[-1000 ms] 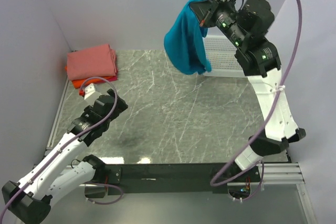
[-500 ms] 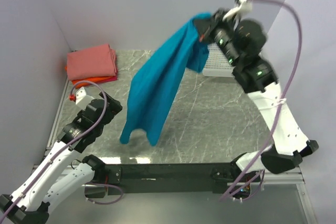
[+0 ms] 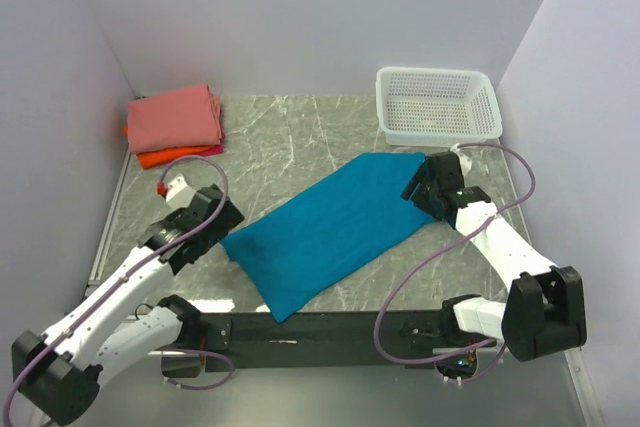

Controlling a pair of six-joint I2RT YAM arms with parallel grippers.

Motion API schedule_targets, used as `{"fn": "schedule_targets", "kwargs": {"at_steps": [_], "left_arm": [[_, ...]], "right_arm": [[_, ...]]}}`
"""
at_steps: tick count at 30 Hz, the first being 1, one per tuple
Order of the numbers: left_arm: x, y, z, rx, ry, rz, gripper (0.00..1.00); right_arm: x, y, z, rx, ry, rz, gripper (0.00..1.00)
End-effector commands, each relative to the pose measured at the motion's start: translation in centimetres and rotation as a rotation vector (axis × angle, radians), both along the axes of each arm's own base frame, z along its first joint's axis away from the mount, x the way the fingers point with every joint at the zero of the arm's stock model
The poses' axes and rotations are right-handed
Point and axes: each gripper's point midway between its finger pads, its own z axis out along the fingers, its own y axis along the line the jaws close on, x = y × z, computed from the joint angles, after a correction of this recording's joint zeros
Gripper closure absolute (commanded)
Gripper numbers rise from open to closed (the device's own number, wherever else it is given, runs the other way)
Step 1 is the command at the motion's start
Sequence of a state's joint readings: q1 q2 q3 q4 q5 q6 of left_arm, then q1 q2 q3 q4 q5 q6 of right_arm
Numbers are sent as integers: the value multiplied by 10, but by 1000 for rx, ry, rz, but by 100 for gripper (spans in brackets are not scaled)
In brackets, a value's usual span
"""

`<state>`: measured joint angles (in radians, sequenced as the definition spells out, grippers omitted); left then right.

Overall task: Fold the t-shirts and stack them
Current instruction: Move the tshirt to the center of the board, then flatten the tshirt out

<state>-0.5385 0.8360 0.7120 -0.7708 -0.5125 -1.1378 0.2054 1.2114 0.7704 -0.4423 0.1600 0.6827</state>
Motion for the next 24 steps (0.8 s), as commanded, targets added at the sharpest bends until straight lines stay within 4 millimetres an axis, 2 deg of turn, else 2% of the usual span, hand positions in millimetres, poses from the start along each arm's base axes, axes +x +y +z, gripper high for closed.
{"fn": "schedule_targets", "kwargs": {"at_steps": [1, 3, 8, 17, 21, 24], "left_arm": [[-14, -9, -27, -34, 104, -19, 1], [-21, -8, -42, -41, 139, -7, 1], [-22, -18, -61, -91, 143, -41, 1], [-4, -39, -87, -108, 163, -94, 1], [9, -42, -96, -80, 172, -93, 10], [15, -43, -100, -65, 188, -99, 30]], "right_arm": [[31, 9, 51, 26, -191, 40, 28], [34, 14, 54, 36, -206, 68, 28], [43, 19, 48, 11, -191, 122, 28], [48, 17, 20, -43, -97, 153, 28], [55, 7, 17, -106, -82, 136, 28], [71, 6, 24, -129, -96, 132, 28]]}}
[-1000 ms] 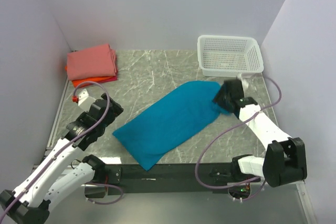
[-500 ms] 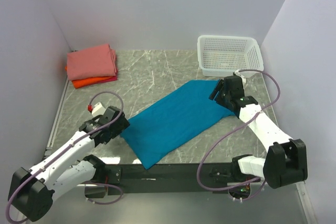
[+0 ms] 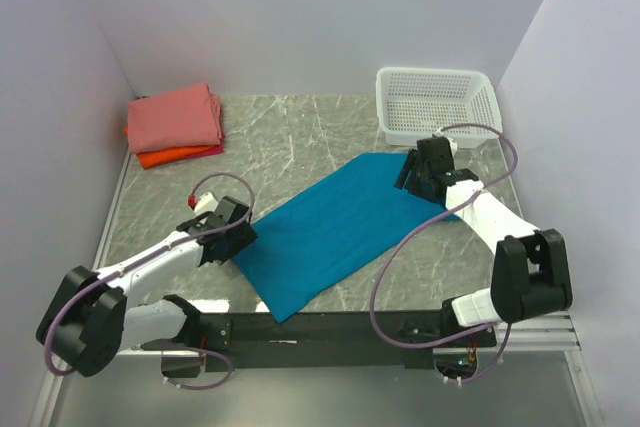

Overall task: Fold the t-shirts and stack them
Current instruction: Flatten the tshirt out

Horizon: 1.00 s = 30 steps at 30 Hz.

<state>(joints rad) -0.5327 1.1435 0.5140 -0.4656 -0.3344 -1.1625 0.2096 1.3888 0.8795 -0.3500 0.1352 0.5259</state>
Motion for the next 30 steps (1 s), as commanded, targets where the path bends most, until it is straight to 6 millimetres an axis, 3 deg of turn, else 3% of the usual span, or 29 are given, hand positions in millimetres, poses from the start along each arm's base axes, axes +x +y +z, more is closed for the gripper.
{"fn": "schedule_targets", "kwargs": {"at_steps": [1, 3, 4, 7, 8, 11, 17, 22, 26, 28, 29, 30], "left_arm": [[23, -8, 10, -12, -55, -9, 57], [20, 3, 7, 37, -30, 24, 91], [22, 16, 8, 81, -39, 74, 99], [19, 50, 15, 146, -32, 194, 99], [20, 73, 17, 156, -25, 280, 99], [21, 112, 29, 123, -48, 412, 99], [37, 120, 61, 38, -201, 462, 99], [42, 125, 70, 62, -191, 486, 99], [48, 123, 71, 43, -198, 479, 99], [49, 122, 71, 41, -192, 477, 99], [50, 121, 72, 41, -191, 475, 99], [49, 122, 71, 44, -188, 476, 99]], "right_arm": [[33, -2, 27, -49, -83, -1, 28], [41, 1, 24, -50, -60, 5, 28], [43, 4, 23, -44, -52, 15, 30], [44, 12, 22, -37, -47, 34, 30], [43, 16, 21, -37, -46, 44, 30], [35, 23, 21, -36, -46, 59, 30], [35, 58, 25, -43, -58, 139, 30], [69, 79, 26, -64, -66, 162, 30], [101, 77, 19, -125, -41, 123, 30], [117, 79, 12, -149, -20, 119, 30], [120, 82, -2, -158, 13, 128, 31], [126, 85, 0, -154, 13, 126, 31]]}}
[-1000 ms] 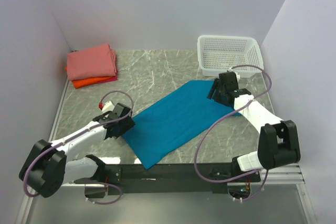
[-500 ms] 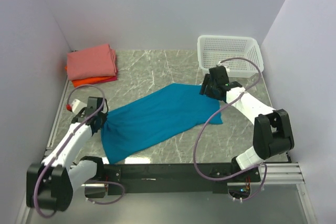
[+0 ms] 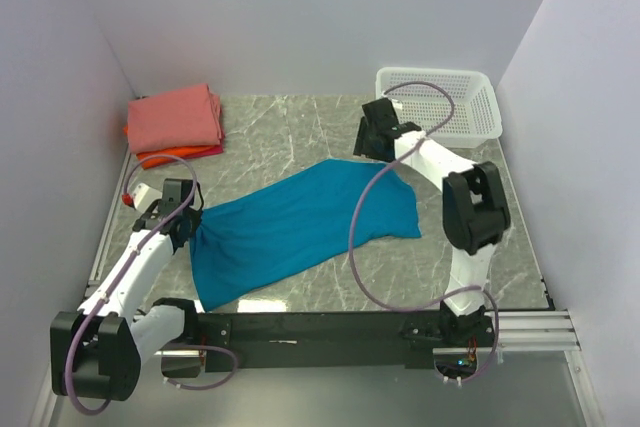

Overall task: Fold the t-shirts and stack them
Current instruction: Flatten the tshirt out

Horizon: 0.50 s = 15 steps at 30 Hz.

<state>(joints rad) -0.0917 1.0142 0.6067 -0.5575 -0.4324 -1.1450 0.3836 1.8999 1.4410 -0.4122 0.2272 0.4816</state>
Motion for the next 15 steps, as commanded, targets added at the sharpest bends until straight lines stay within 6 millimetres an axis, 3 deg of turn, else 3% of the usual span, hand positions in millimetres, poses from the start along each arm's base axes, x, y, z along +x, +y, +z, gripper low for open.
{"fn": "schedule_targets", "kwargs": {"at_steps": [1, 11, 12, 15], "left_arm": [[11, 1, 15, 2, -41, 4, 99], [9, 8, 14, 20, -31, 43, 99], [9, 8, 14, 21, -32, 47, 99], [16, 7, 25, 3, -72, 55, 99]], "right_arm": [[15, -5, -7, -56, 29, -29, 32], [-2, 2, -63, 5, 158, -99, 43], [1, 1, -63, 3, 148, -105, 65], [10, 5, -48, 21, 93, -100, 100]]}}
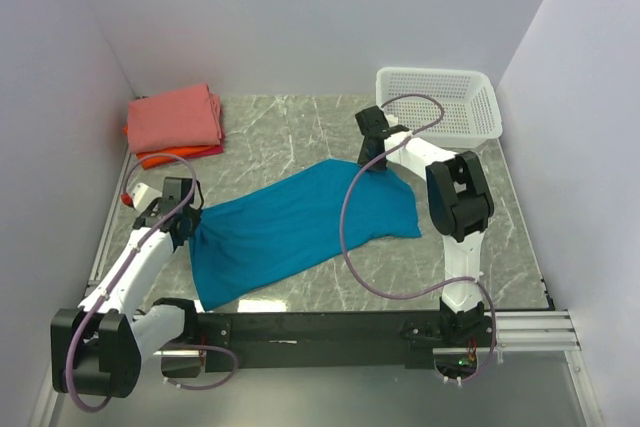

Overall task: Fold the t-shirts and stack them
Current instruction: Flatten the tshirt out

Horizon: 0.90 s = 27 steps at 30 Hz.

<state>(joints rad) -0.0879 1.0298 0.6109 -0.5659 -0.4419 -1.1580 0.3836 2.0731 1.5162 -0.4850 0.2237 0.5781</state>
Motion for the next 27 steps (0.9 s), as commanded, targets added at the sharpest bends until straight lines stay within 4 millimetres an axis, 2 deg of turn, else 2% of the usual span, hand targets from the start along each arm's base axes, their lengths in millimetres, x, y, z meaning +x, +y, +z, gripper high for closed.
{"fn": "schedule_targets", "kwargs": {"at_steps": [1, 3, 4, 6, 7, 8, 9, 10, 11, 13, 14, 16, 17, 18, 19, 20, 21, 22, 23, 24, 25, 27], "left_arm": [[23, 5, 38, 7, -113, 38, 99], [25, 6, 52, 8, -134, 47, 99], [31, 7, 70, 7, -172, 50, 99], [30, 7, 91, 7, -213, 49, 99], [33, 7, 110, 7, -257, 46, 99], [31, 7, 127, 5, -308, 43, 99], [30, 7, 140, 5, -347, 35, 99], [26, 6, 169, -4, -438, 26, 99], [24, 2, 184, -18, -487, 2, 99], [18, -1, 226, -20, -630, -37, 99], [5, -2, 251, -21, -721, -52, 99], [-13, -6, 293, -12, -848, -103, 99], [-27, -6, 318, -8, -933, -117, 99], [-37, -9, 333, 7, -972, -146, 99], [-52, -8, 362, 16, -1043, -153, 99], [-66, -7, 377, 26, -1082, -161, 99], [-84, -7, 404, 48, -1147, -174, 99], [-92, -6, 415, 59, -1173, -181, 99], [-101, -6, 427, 67, -1205, -187, 99], [-115, -6, 445, 87, -1251, -194, 99], [-118, -7, 452, 91, -1271, -204, 99], [-125, -5, 465, 108, -1306, -198, 99]], "right_arm": [[14, 1, 21, 21, -82, -26, 100], [18, 0, 49, 27, -150, -22, 100], [19, -1, 79, 43, -214, -17, 100], [15, -9, 110, 43, -287, -27, 100], [12, -11, 128, 52, -331, -28, 100], [2, -17, 167, 71, -412, -28, 100], [-4, -22, 189, 78, -466, -35, 100], [-19, -30, 236, 106, -572, -37, 100], [-29, -34, 254, 118, -621, -29, 100], [-50, -37, 294, 158, -708, 0, 100], [-71, -46, 331, 183, -796, 11, 100], [-95, -52, 365, 213, -875, 34, 100], [-119, -57, 400, 244, -963, 56, 100], [-132, -62, 413, 253, -993, 60, 100], [-144, -66, 427, 265, -1028, 66, 100], [-168, -74, 458, 284, -1108, 74, 100], [-181, -79, 469, 287, -1134, 80, 100], [-192, -83, 481, 293, -1166, 82, 100], [-213, -93, 503, 299, -1229, 83, 100], [-222, -97, 512, 298, -1258, 83, 100], [-238, -104, 530, 298, -1309, 83, 100], [-247, -112, 537, 281, -1331, 66, 100]]}}
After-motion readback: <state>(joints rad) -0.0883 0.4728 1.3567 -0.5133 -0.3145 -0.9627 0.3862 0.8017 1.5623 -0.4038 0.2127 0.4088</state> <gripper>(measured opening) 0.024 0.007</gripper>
